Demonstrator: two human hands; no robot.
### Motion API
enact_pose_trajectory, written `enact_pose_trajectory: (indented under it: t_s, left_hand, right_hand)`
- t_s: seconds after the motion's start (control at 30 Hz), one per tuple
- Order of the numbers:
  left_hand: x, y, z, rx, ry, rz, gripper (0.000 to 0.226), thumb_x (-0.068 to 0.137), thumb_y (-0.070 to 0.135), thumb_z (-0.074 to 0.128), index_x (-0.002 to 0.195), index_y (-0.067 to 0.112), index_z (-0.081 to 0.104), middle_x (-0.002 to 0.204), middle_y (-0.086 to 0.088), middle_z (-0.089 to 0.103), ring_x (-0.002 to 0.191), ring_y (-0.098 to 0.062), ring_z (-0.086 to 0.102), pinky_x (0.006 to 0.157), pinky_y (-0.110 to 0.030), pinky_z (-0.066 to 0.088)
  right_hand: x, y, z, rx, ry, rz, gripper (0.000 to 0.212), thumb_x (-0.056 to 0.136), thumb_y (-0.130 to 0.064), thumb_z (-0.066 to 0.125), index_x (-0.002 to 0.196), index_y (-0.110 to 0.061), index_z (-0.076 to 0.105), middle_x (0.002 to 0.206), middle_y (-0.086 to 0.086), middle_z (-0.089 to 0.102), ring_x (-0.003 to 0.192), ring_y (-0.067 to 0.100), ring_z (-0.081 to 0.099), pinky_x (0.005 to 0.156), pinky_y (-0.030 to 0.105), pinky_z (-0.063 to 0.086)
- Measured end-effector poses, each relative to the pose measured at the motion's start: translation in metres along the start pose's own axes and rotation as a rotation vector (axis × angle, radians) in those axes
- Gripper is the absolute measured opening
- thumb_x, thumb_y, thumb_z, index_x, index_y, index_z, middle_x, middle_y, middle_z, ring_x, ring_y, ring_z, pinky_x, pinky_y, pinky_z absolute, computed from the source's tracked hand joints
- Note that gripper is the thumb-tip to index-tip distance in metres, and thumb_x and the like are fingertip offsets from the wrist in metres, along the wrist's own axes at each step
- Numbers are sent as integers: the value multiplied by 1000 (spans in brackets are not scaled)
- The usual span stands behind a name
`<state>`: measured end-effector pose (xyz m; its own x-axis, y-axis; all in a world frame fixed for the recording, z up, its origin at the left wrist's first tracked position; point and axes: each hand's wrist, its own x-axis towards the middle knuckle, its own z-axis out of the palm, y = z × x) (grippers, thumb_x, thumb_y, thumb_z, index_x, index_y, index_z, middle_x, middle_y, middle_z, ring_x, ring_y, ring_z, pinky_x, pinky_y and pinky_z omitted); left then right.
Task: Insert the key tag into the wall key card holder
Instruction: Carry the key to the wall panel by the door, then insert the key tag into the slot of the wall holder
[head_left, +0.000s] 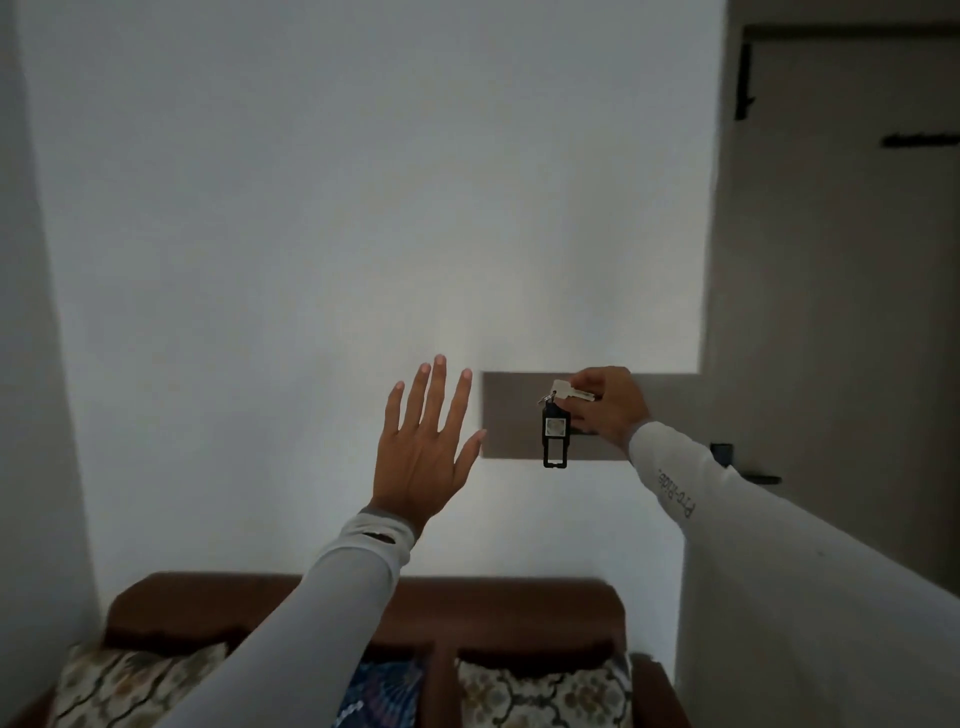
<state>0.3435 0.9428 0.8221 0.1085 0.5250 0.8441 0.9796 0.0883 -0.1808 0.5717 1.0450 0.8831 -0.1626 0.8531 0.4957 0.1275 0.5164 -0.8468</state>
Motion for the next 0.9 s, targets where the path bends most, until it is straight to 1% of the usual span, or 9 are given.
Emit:
enact_pose_trajectory:
  t_s: [0.2, 0.33, 0.43, 0.47, 0.63, 0.7, 0.77, 0.83, 0.9]
  left_hand:
    - [74, 40, 119, -50, 12, 33, 69, 107, 52, 40, 163, 13, 28, 170, -24, 28, 157, -39, 30, 123, -61, 35]
    - [128, 53, 194, -51, -21, 47, 68, 108, 52, 35, 162, 11, 29, 169, -26, 29, 155, -42, 32, 121, -62, 38]
    - [164, 67, 243, -64, -34, 52, 69, 107, 52, 35, 162, 10, 29, 168, -27, 32, 154, -43, 34, 120, -63, 39]
    - [172, 72, 258, -67, -34, 63, 70, 107, 53, 36, 162, 10, 30, 168, -27, 33, 153, -44, 35, 120, -63, 39]
    - [204, 86, 325, -61, -31, 55, 70, 108, 52, 41, 162, 9, 30, 168, -27, 30, 155, -43, 32, 122, -62, 38]
    - [215, 89, 350, -54, -43, 47, 70, 108, 52, 40, 162, 9, 29, 169, -27, 29, 155, -44, 31, 122, -62, 37]
    - [226, 90, 373, -45, -39, 41, 69, 108, 50, 41, 162, 8, 29, 169, -27, 29, 155, -44, 31, 122, -62, 37]
    - [234, 92, 394, -39, -29, 36, 68, 108, 48, 45, 161, 8, 31, 167, -27, 32, 154, -44, 33, 122, -61, 38]
    - [237, 95, 413, -29, -34, 39, 67, 108, 46, 45, 161, 8, 32, 167, -28, 32, 154, -44, 34, 122, -61, 39]
  right_hand:
    - [98, 70, -48, -47, 75, 3, 25, 76, -8, 77, 100, 0, 70, 106, 21, 71, 96, 30, 69, 72, 38, 61]
    - [163, 112, -66, -39, 76, 26, 19, 77, -6, 76, 95, -2, 71, 99, 16, 72, 92, 26, 68, 72, 38, 61]
    - [204, 140, -76, -32, 60, 8, 11, 78, -4, 75, 88, -8, 71, 84, 2, 72, 80, 16, 68, 57, 22, 58]
    - [216, 149, -78, -37, 60, 4, 10, 78, -5, 75, 86, -10, 71, 83, 1, 71, 79, 15, 68, 56, 21, 58]
    - [275, 191, -87, -97, 77, -22, 9, 77, -12, 77, 81, -18, 72, 91, 9, 75, 90, 27, 71, 76, 39, 61]
    - [298, 205, -88, -118, 79, -24, 10, 77, -12, 77, 85, -16, 73, 97, 14, 75, 97, 32, 70, 82, 45, 61]
    - [320, 219, -86, -115, 78, -14, 17, 77, -8, 76, 94, -8, 72, 104, 18, 73, 102, 33, 69, 83, 48, 60]
    - [338, 232, -84, -148, 72, -37, 26, 76, -5, 77, 101, -1, 71, 109, 20, 72, 103, 29, 68, 89, 45, 58]
    - [348, 244, -81, -215, 54, -81, 27, 77, -6, 77, 102, 0, 71, 107, 19, 73, 95, 21, 67, 87, 31, 57]
